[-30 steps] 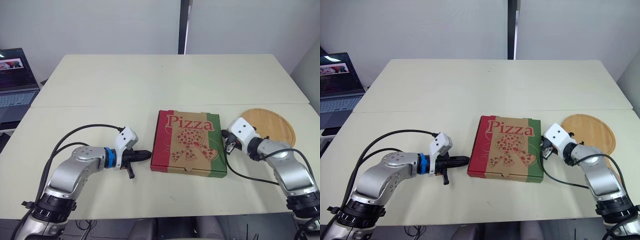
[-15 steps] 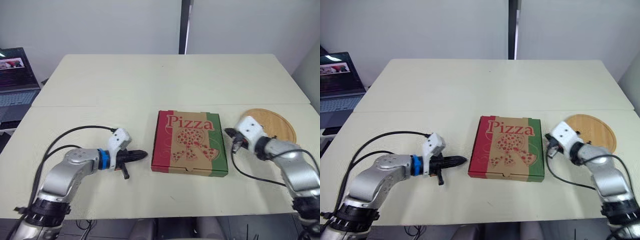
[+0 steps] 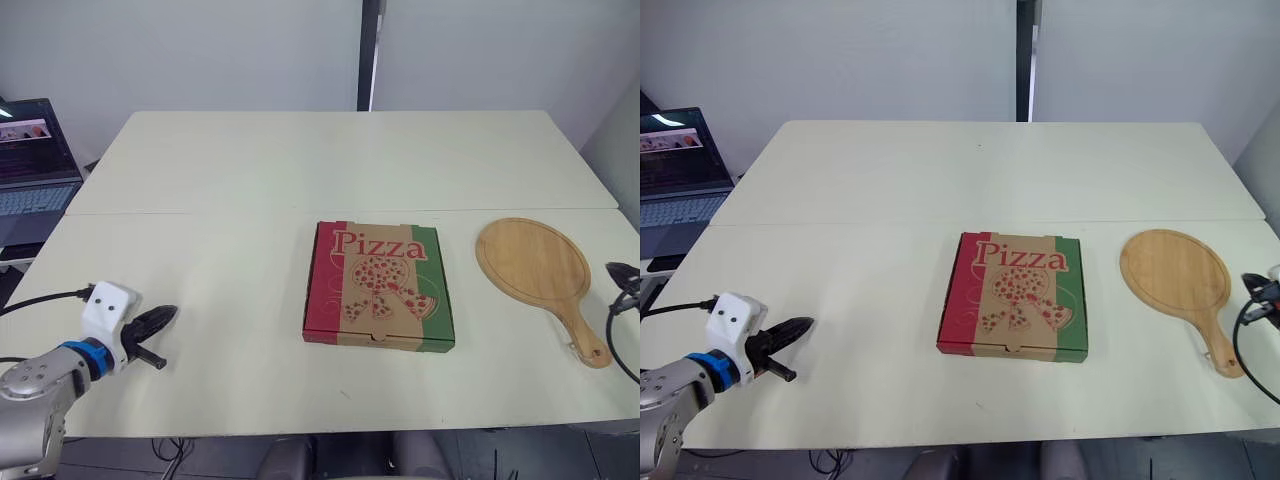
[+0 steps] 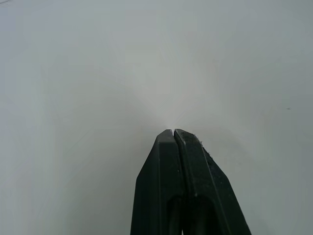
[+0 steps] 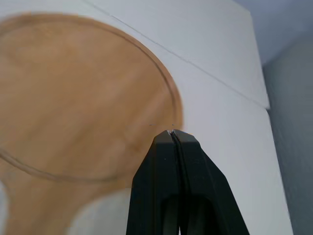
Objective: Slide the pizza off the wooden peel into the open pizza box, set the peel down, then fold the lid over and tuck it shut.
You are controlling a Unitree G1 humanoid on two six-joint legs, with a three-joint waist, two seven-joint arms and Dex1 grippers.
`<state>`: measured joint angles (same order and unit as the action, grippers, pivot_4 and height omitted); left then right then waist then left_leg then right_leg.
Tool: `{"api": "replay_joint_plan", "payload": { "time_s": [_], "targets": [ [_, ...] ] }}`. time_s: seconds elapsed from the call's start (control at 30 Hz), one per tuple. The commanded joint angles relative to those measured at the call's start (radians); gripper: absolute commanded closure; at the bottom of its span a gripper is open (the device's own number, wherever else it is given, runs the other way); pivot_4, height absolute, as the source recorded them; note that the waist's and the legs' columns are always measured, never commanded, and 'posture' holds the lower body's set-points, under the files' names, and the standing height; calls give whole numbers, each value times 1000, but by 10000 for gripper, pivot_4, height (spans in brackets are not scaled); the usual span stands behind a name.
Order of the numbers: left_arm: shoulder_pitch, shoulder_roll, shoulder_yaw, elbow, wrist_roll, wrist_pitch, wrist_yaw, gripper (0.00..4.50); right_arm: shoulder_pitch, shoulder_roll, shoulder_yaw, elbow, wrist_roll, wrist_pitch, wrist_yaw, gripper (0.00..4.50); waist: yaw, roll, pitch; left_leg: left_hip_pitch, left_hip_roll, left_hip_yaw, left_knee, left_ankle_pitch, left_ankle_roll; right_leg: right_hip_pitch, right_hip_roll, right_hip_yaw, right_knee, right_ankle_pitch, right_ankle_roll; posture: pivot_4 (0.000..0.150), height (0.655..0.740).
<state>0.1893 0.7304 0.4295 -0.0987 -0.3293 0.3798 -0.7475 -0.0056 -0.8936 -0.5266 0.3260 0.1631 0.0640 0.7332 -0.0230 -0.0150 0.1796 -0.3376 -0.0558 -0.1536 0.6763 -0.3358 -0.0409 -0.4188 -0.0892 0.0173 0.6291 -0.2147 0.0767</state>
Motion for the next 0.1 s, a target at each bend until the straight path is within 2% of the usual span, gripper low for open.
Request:
{"api": "replay_joint_plan", "payload": {
  "time_s": [0.03, 0.1],
  "targets": [
    [-11, -6, 26, 7, 0, -29, 20, 45000, -23, -42, -1, 86, -15, -67, 0, 44522, -2, 1, 0, 0, 0, 1, 0, 0, 0, 0, 0, 0, 0, 0, 0, 1500, 7400],
    [-21, -2, 21, 20, -7, -25, 16, 45000, -28, -49, 8, 116, -21, -80, 4, 44522, -3, 1, -1, 1, 0, 1, 0, 0, 0, 0, 0, 1, 0, 0, 0, 1500, 7400]
  ]
}}
